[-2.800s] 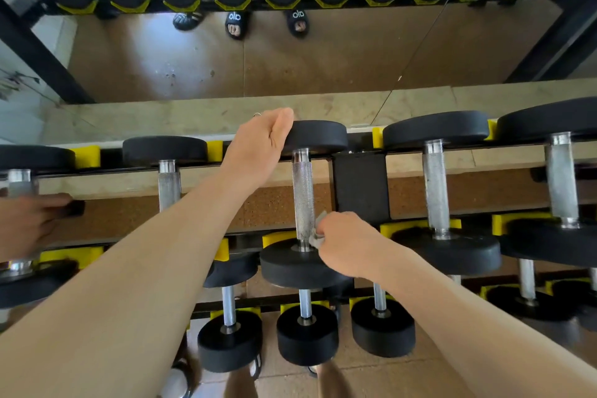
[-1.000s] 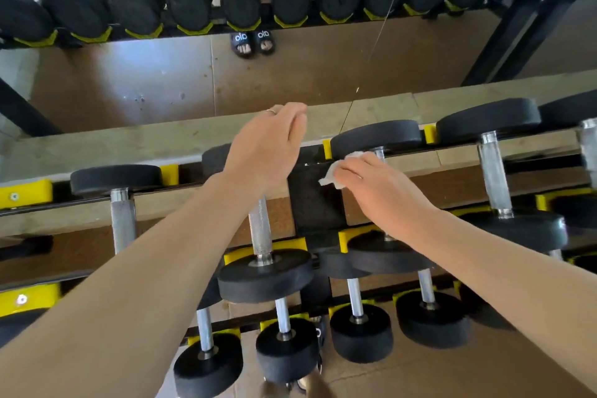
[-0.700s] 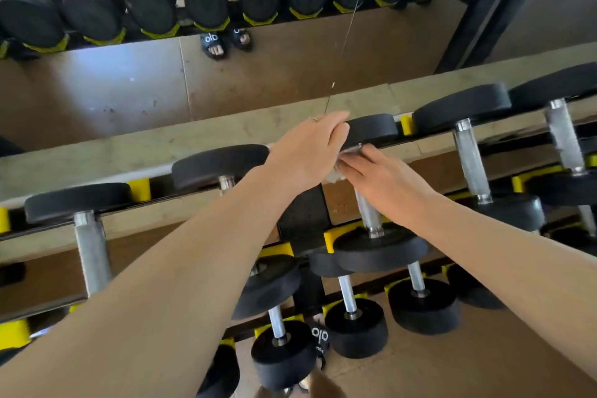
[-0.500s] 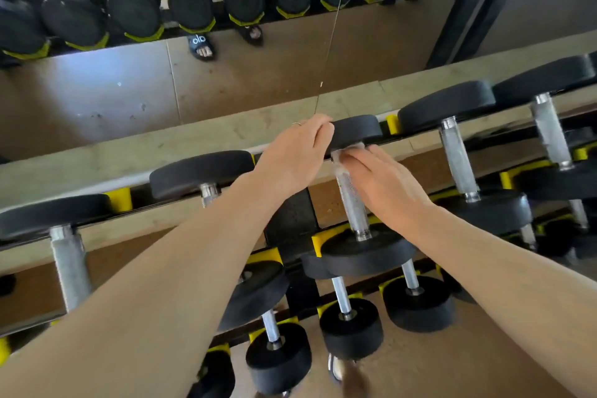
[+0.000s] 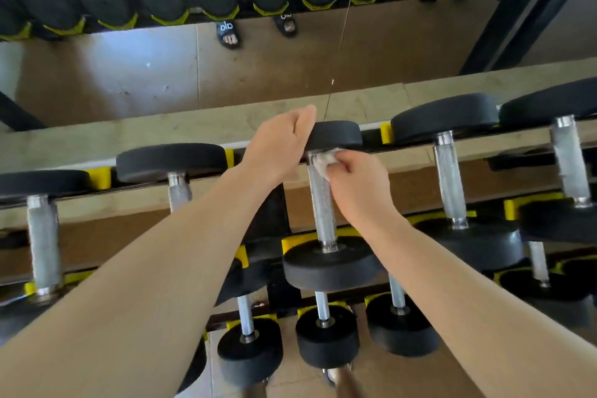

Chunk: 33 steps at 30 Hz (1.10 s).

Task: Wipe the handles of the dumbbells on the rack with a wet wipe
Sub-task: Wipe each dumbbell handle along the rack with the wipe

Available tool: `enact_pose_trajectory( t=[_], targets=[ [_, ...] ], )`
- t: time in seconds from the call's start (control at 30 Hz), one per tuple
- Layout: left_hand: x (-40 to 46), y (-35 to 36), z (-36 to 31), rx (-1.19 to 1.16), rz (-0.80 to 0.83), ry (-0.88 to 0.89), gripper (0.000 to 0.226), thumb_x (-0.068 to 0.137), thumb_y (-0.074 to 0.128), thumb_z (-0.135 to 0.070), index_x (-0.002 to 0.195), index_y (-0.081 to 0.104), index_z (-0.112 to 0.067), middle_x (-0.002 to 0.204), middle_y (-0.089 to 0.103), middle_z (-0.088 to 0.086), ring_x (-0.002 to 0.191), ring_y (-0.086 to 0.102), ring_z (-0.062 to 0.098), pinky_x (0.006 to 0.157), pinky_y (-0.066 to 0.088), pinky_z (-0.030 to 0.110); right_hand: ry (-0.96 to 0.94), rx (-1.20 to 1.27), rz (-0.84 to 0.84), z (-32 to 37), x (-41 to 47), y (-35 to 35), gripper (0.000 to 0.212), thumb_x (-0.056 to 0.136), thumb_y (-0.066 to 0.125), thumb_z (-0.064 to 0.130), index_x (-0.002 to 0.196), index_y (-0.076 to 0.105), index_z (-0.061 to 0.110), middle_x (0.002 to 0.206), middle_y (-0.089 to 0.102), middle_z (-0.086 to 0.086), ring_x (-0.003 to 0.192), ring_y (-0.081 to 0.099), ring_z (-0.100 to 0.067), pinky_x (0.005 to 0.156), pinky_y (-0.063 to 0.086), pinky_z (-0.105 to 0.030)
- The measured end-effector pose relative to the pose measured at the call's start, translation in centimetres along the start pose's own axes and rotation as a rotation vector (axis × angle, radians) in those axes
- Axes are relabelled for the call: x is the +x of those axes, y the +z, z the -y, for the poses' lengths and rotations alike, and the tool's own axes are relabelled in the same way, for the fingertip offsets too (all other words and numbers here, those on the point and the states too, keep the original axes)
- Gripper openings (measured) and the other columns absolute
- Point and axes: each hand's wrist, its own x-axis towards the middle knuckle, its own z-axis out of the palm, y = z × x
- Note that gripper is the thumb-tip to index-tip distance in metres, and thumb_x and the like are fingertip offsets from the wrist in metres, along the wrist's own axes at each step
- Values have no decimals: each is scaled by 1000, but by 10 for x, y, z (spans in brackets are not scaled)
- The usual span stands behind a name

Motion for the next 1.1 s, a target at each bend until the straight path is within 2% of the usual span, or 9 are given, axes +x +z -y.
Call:
enact_pose_trajectory(
  t=[0.1,0.2,0.4,0.53,0.67,0.8,0.93,1.03,1.1],
  targets=[
    [0,1,0,-18,-29,-15,48,110,28,-40,66,35,-20,63,39,0,62,40,18,59,31,35,-437,-204,18,1,-16,0,22,99,51,15,116,65,12,100,65,0,82,55,-1,71,40,-8],
    [0,3,1,16,-53,-37,47,110,27,-41,70,40,-19,65,43,-2,62,43,16,58,34,30,-796,-673,161,-14,1,3,46,91,62,13,136,53,13,135,58,-3,116,55,-20,98,46,-28],
    [0,6,4,10,-60,-33,48,110,25,-42,73,41,-16,65,42,0,62,43,16,60,35,30,-992,-754,176,-38,18,-23,55,75,77,9,127,60,9,130,60,-6,113,57,-21,88,54,-31],
    [1,9,7,-21,-71,-50,51,109,25,-46,75,42,-13,68,42,4,64,44,18,63,35,34,-478,-216,40,-43,16,-28,24,96,57,16,119,65,17,107,66,4,93,59,-6,77,42,-9],
    [0,9,6,-5,-81,-49,50,110,24,-44,76,47,-14,69,47,3,67,48,17,63,38,30,299,474,182,-16,19,-3,12,97,54,23,94,65,20,89,63,-3,79,55,-14,71,44,-25],
    [3,12,9,-23,-89,-43,57,109,23,-46,96,61,-6,84,62,15,80,59,24,71,48,38,533,548,238,2,27,-1,12,98,52,23,96,58,13,80,53,-5,67,46,-13,62,40,-26],
    [4,14,10,-32,-103,-45,58,109,23,-46,101,64,-6,88,65,15,83,61,25,74,50,39,184,214,139,-8,12,-1,21,98,52,27,81,62,18,75,60,0,65,51,-8,59,41,-20],
    [4,12,11,-48,-104,-52,58,109,25,-45,95,59,-1,80,59,14,76,56,25,69,45,38,-237,78,-32,-8,-13,-3,11,98,55,24,97,66,23,80,61,14,70,55,4,62,41,-6],
    [5,11,11,-51,-116,-56,56,108,27,-44,95,59,0,84,62,18,80,57,28,75,47,40,-566,-103,32,-5,-16,0,17,97,56,22,111,66,20,96,66,10,85,59,2,77,45,-9]
  ],
)
